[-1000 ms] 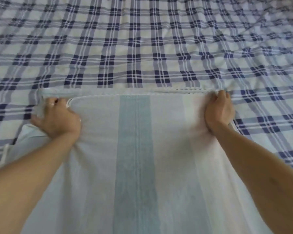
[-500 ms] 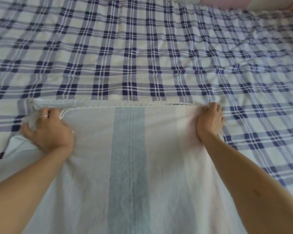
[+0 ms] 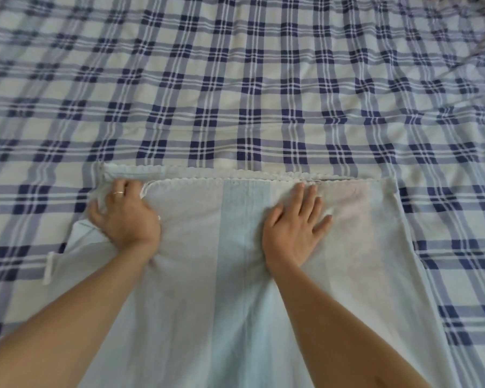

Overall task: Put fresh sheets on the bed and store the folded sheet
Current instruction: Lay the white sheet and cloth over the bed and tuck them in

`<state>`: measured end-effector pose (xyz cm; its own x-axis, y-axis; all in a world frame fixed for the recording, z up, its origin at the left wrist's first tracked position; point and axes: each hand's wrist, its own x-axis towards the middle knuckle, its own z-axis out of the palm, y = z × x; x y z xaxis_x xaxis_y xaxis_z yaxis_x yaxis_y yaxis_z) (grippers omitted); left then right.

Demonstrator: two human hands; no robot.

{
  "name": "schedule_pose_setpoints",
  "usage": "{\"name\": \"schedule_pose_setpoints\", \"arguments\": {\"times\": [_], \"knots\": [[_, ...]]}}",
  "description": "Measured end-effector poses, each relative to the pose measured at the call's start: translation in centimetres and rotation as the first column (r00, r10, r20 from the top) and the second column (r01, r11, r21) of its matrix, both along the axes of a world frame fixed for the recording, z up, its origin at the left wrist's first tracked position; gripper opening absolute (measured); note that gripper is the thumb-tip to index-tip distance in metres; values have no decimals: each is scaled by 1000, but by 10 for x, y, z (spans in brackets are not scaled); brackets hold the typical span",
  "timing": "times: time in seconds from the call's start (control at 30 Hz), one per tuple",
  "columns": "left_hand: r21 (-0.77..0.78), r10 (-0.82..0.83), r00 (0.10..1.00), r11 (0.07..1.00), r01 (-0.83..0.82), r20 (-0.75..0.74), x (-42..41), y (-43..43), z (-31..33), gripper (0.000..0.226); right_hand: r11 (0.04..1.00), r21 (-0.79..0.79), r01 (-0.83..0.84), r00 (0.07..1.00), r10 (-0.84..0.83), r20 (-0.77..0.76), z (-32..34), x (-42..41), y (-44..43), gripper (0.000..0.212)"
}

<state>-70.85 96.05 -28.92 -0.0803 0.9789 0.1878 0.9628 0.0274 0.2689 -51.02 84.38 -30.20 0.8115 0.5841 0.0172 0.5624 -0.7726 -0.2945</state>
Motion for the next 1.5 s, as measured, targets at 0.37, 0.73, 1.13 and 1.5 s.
{"name": "schedule_pose_setpoints", "arguments": {"times": [0.37, 0.73, 1.13, 1.5], "knots": [[-136, -371, 926, 923, 360, -68, -34, 62, 59, 33, 1000, -21, -4, 999, 3, -36, 10, -5, 5, 65], [-124, -90, 994, 988, 96, 58, -53, 54, 34, 22, 1000, -11, 4, 1000, -5, -14, 7, -2, 9, 62], [-151, 291, 944, 951, -269, 155, -47, 63, 12, 19, 1000, -17, 0, 1000, 0, 4, 5, -3, 10, 66], [-188, -161, 981, 972, 139, -112, -62, -48, -3, 58, 999, 30, -29, 999, 29, 26, 7, -6, 10, 64]]}}
